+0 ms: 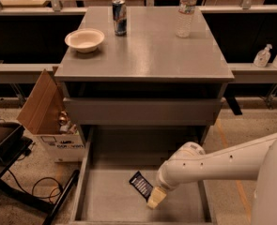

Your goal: Pick rxbar blueberry from middle drawer and place on counter

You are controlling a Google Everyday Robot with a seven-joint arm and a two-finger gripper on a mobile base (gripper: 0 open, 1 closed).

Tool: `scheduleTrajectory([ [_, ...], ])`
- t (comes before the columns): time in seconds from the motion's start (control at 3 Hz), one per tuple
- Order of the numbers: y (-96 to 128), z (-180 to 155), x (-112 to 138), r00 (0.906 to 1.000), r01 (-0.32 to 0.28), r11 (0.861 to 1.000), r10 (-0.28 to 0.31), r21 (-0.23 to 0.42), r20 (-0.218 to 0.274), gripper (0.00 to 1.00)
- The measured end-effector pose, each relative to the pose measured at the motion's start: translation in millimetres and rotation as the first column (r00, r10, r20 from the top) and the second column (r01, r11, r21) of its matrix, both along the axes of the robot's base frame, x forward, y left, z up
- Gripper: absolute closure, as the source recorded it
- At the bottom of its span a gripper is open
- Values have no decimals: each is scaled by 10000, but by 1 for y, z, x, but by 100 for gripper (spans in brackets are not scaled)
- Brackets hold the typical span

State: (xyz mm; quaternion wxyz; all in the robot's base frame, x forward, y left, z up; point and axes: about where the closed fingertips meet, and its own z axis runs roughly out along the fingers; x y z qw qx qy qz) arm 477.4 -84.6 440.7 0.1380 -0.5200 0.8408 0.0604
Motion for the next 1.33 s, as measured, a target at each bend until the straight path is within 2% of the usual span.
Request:
scheduleTrajectory([
  [0.33,10,-13,3,9999,29,9999,-27,135,-140,0],
  [0.67,25,-29,11,9998,118,9975,-108,690,-141,0],
  [1.0,38,-44,22,9997,228,9932,-232,1142,23,0],
  [1.33,44,-51,25,9994,327,9917,-339,1247,75,0],
])
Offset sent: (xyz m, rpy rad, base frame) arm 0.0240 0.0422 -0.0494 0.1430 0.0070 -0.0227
